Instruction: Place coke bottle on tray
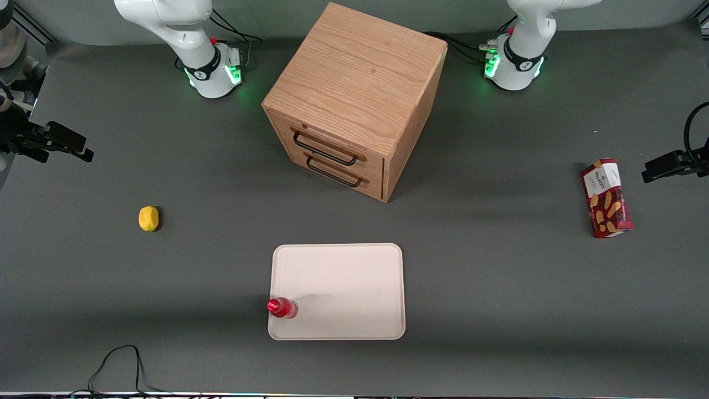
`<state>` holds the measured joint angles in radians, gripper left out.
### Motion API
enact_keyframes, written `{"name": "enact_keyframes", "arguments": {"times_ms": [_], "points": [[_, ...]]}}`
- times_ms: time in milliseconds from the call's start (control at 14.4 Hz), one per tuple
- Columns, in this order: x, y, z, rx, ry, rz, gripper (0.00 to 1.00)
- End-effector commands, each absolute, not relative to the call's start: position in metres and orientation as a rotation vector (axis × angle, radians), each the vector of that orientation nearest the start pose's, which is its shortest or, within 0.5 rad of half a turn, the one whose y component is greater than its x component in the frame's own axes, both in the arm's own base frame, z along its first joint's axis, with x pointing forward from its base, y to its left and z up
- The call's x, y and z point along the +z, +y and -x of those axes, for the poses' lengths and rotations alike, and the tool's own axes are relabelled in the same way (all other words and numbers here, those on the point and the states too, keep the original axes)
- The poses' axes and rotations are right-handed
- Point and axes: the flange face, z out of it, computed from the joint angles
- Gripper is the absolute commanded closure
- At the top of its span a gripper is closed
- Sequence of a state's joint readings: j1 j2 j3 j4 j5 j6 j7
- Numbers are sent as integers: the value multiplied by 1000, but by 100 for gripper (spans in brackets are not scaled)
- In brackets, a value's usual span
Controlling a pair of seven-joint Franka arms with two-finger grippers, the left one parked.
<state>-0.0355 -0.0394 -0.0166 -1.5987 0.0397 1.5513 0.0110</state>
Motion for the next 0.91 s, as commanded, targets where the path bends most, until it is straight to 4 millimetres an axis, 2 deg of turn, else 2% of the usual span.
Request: {"name": "enact_keyframes", "arguments": {"times_ms": [0,836], "points": [[633,-29,-541,-1,78,3118,0],[631,-33,-541,10,42,3179,0]]}}
